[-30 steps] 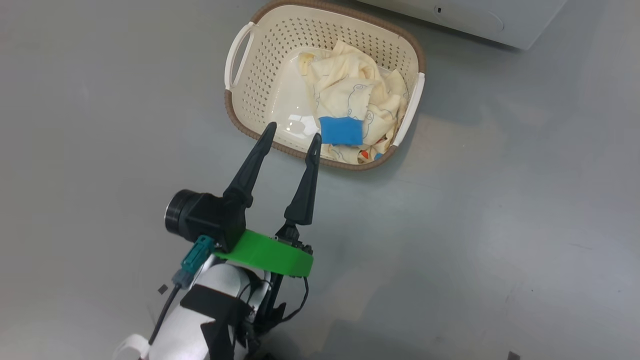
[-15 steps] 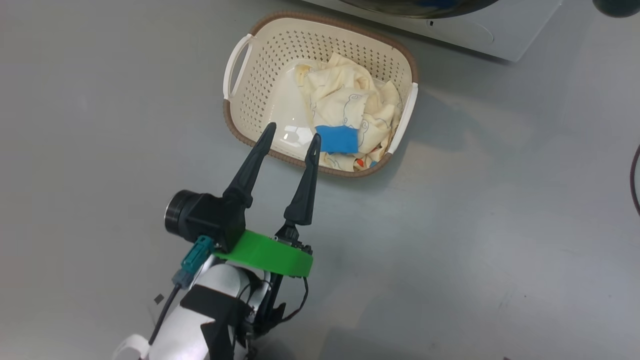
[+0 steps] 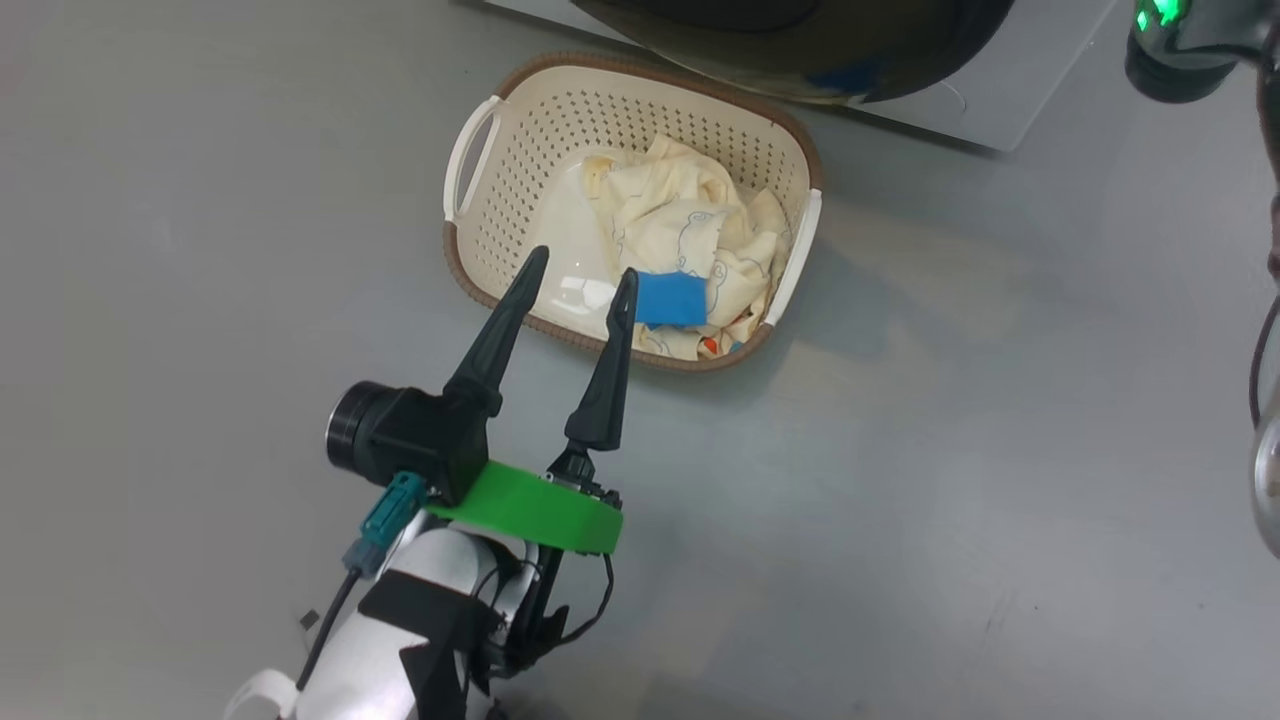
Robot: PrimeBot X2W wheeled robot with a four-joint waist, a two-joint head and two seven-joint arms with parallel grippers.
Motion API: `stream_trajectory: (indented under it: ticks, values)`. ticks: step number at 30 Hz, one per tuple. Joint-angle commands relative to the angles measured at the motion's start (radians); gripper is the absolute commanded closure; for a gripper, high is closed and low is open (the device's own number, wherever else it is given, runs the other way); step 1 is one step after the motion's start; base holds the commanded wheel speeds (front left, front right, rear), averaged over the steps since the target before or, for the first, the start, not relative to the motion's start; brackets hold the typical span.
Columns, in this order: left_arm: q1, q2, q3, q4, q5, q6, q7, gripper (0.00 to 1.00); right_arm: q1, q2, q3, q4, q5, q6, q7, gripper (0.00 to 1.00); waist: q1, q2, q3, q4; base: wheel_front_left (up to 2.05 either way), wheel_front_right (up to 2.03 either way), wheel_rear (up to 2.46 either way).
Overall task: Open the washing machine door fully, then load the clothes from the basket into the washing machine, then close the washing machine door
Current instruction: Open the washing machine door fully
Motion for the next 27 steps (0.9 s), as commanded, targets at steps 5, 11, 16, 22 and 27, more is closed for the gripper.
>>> stream_trajectory:
  ticks: [5,11,16,22,27]
  values:
    - [0.019,0.015,0.044,-0.028,0.009,0.004,-0.011,0.00,0.023,0.035,0.093,-0.036,0.068,-0.003,0.021,1.00,0.0000,-0.0001,-0.021,-0.003,0.00,0.00,0.00]
    - [0.026,0.015,0.040,-0.028,0.010,0.006,-0.011,0.00,0.073,0.035,0.186,-0.043,0.149,-0.003,0.022,1.00,0.0000,-0.0001,-0.038,-0.004,0.00,0.00,0.00]
    - [0.036,0.015,0.039,-0.025,0.013,0.006,-0.011,0.00,0.119,0.035,0.277,-0.066,0.243,-0.003,0.032,1.00,0.0000,-0.0001,-0.056,-0.003,0.00,0.00,0.00]
    - [0.047,0.015,0.040,-0.020,0.018,0.004,-0.011,0.00,0.182,0.035,0.411,-0.104,0.363,-0.003,0.030,1.00,0.0000,-0.0001,-0.078,0.002,0.00,0.00,0.00]
    - [0.056,0.015,0.041,-0.018,0.020,0.003,-0.011,0.00,0.228,0.035,0.527,-0.143,0.471,-0.003,0.016,1.00,0.0000,-0.0001,-0.093,0.005,0.00,0.00,0.00]
